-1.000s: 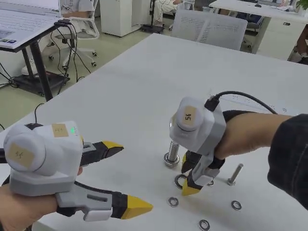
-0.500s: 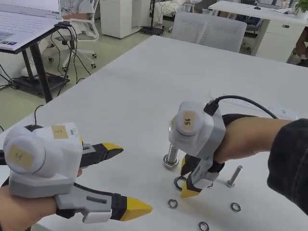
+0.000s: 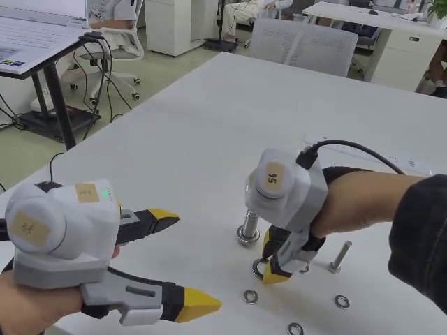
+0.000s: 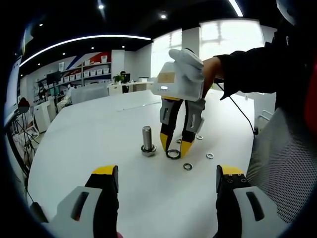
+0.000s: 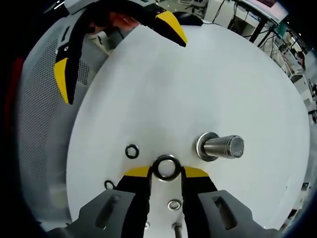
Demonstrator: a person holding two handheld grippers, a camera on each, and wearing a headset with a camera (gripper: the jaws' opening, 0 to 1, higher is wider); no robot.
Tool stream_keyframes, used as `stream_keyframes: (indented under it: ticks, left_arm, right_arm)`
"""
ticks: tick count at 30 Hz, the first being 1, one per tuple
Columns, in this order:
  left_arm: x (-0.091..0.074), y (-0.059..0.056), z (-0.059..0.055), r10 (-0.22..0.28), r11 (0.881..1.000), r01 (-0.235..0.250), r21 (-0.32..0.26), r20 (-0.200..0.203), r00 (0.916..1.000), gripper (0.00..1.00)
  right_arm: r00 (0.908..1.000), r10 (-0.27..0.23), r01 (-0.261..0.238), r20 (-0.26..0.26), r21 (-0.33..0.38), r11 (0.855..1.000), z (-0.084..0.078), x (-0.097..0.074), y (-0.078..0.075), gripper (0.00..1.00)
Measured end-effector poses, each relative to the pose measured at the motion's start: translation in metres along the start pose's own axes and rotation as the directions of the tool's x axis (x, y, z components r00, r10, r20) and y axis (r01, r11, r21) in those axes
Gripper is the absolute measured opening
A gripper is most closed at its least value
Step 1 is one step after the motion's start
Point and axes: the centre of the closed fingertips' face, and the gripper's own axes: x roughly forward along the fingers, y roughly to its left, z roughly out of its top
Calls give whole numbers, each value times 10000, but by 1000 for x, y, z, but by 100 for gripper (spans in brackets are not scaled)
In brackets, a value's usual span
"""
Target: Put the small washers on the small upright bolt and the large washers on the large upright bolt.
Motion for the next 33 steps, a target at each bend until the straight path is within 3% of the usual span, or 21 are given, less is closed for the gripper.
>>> stream_keyframes:
  ticks: [15, 33]
  left_arm:
    - [-1, 1, 0, 34, 10000, -34, -29, 21, 10000, 80]
    - [-1, 0, -1, 11, 10000, -11, -3, 18, 10000, 80]
  right_arm:
    - [10000, 25, -25, -9, 133, 9999, 0, -1, 0, 24]
    - [9997, -256, 256, -1, 209, 9995, -7, -19, -2, 24]
